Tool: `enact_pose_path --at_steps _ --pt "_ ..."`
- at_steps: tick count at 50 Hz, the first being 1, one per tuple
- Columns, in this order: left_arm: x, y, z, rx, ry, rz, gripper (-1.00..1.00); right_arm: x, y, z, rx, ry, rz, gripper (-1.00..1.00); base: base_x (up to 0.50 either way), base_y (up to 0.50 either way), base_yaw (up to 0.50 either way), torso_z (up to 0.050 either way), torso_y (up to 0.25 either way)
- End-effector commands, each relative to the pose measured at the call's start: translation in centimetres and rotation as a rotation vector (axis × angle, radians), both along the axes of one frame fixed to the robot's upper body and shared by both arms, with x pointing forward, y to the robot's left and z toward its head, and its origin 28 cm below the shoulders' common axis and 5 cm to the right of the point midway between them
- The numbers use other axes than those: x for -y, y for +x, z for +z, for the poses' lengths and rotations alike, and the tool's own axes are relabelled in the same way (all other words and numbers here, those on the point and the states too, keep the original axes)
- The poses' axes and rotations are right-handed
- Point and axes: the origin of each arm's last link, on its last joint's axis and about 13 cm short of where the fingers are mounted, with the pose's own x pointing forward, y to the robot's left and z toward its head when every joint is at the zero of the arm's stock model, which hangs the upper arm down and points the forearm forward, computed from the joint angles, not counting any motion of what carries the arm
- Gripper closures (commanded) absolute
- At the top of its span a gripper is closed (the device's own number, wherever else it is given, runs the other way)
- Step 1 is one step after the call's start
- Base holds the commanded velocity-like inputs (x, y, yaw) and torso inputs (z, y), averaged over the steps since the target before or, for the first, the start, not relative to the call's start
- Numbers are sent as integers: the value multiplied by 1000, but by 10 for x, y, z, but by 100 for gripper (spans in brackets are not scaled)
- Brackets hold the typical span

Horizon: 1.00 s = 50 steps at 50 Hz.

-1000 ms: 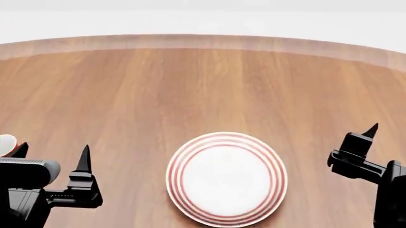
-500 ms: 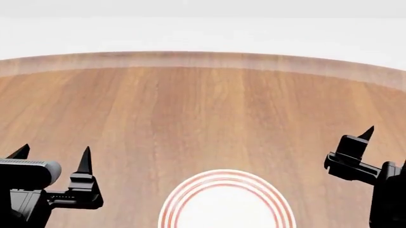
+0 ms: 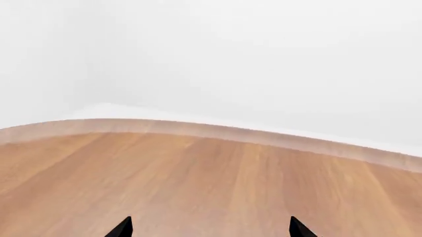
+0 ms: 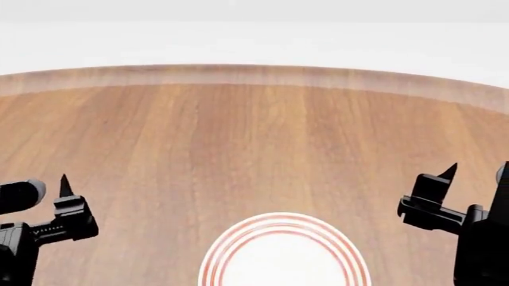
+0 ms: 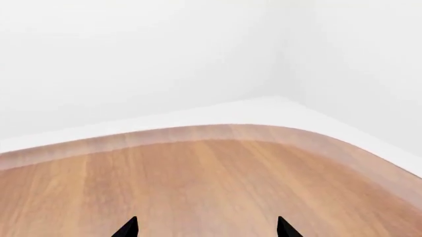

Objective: Pick up the red mug and put it on the plate

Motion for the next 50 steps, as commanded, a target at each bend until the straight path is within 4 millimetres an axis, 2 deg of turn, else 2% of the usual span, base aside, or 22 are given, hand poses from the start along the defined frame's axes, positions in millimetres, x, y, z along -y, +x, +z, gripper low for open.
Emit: enact_pose_path --at_steps 1,13,19,50 --pt "-7 13 -3 -43 -78 254 -100 0 2 -4 -6 21 9 -100 0 0 0 0 0" --pt "-9 14 -8 -56 -76 270 -100 -1 4 -9 -18 20 15 -100 0 0 0 0 0" --pt "-15 16 -17 -93 -81 332 -100 0 5 -11 -23 24 17 -100 0 0 0 0 0" --pt "-26 25 -45 -170 -106 377 -100 0 7 -17 -42 29 22 -100 0 0 0 0 0"
